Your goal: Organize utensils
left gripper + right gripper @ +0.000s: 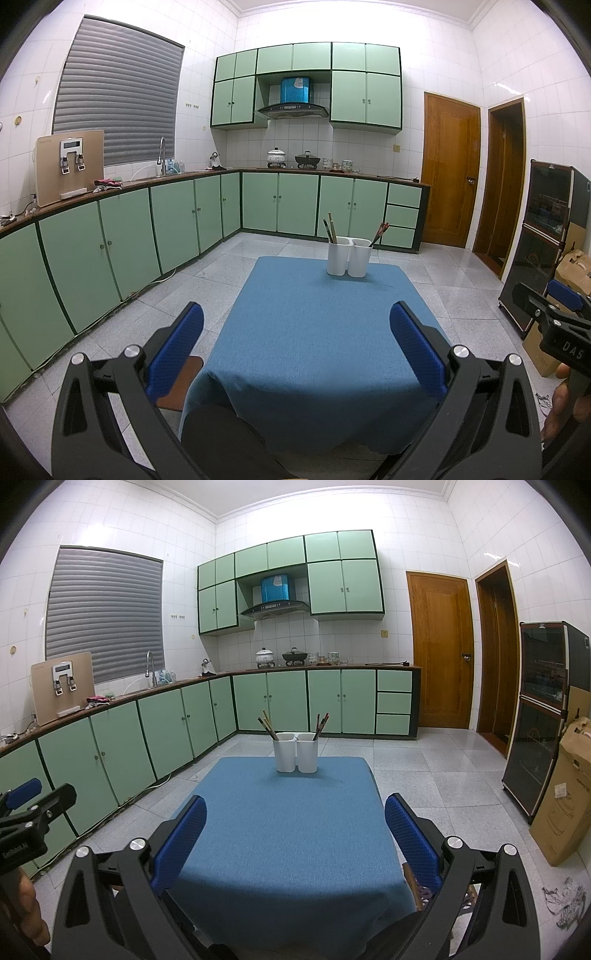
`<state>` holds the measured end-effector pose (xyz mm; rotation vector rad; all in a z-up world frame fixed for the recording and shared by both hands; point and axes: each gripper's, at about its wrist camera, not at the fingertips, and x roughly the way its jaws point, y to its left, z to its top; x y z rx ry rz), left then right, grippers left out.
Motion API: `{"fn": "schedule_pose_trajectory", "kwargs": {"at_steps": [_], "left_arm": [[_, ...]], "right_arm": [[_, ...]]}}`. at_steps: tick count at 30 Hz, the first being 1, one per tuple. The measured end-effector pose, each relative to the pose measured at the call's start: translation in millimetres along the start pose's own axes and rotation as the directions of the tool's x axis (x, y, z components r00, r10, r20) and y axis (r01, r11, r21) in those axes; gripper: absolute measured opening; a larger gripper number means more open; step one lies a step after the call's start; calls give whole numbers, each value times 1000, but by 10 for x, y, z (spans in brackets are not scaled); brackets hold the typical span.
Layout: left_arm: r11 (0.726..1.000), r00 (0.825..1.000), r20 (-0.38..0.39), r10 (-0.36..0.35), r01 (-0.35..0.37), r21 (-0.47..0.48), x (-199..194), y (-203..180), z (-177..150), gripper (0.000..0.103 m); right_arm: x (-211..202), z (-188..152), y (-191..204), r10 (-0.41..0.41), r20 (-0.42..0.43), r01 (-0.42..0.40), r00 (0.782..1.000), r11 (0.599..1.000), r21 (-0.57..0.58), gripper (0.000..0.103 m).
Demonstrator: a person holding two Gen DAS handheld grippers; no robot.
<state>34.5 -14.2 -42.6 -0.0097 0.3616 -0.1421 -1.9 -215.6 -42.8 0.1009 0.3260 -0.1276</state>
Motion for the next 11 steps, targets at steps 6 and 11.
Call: {"fn": "schedule_pose_trajectory", "kwargs": {"at_steps": [6,11], "left_arm": [[1000,1000,5,8,-8,3,-5,8,0,98],[1000,1000,3,9,-9,-1,-14,5,4,98]], "right_arm": [[1,0,0,0,-1,0,1000,1000,0,95],[0,4,-1,0,0,0,1000,1000,0,95]]}}
